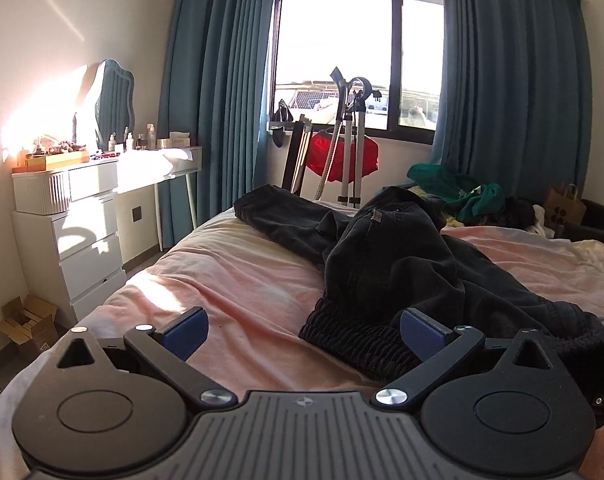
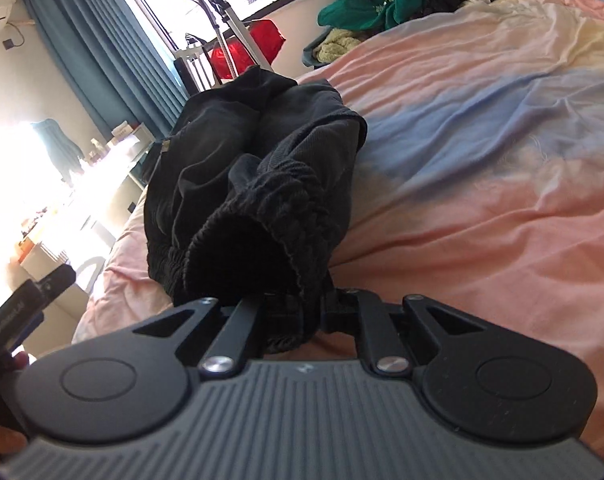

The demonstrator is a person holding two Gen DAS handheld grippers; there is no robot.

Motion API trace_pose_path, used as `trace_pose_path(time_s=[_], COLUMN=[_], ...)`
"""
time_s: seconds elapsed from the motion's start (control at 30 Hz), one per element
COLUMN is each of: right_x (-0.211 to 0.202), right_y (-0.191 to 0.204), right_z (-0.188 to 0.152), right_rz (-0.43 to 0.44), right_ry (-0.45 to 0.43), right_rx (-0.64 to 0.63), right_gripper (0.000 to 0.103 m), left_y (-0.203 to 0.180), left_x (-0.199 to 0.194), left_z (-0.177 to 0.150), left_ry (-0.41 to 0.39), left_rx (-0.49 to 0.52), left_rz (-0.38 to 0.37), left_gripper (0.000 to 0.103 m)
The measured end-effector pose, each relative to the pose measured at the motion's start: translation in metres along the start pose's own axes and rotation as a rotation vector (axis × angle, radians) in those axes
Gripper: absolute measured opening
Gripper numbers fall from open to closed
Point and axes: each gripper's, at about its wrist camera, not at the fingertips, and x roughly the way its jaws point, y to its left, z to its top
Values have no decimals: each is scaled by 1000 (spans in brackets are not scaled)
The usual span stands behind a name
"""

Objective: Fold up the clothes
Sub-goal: 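Lift the cuff with the right gripper while the left gripper grasps the other cuff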

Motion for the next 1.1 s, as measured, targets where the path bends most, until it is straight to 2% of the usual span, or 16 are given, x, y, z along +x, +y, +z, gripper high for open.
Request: trace_pose_path(time_s=[0.1,0.2,0.27,0.3,0.33,0.37,0.43,0.47,0.67,0.83,0.93,1.03,1.1], right_x=[0,-2,-7,-9,-12,-15,-22,-26,-31,-50,-48,-29,-13], right_y=[-9,-11,-7,-5,-4,-4,-3,-3,-14,-34,-51,-59,-57], right_z=[-1,-2,1,2,4,7,11,12,21,31,36,34,32], right_rz=[4,-14,-32,-41,-23,8,98,132,181,96,116,186,195], right_ry=[8,17,13,11,5,-4,-11,-20,-13,-167,-184,-115,-62], right_rx=[47,48,22,9,8,13,50,65,184,259,346,402,397], right_gripper=[12,14,18,23,35,43,82,87,87,87,86,87,87], left_y=[-5,-3,0,2,4,5,8,10,14,15,14,12,11], left_x=[4,9,12,12,13,13,14,15,23,30,35,37,38], left_z=[-8,-12,-15,-16,-17,-18,-18,-18,-19,-20,-21,-22,-23], left_ry=[35,61,70,74,76,78,80,81,99,118,128,134,138], left_rx=[42,31,28,28,27,26,19,15,-18,-47,-56,-62,-60], left_rz=[0,3,13,17,18,19,24,27,30,27,21,18,20], left_gripper=[103,103,103,103,103,103,103,103,103,103,103,103,103])
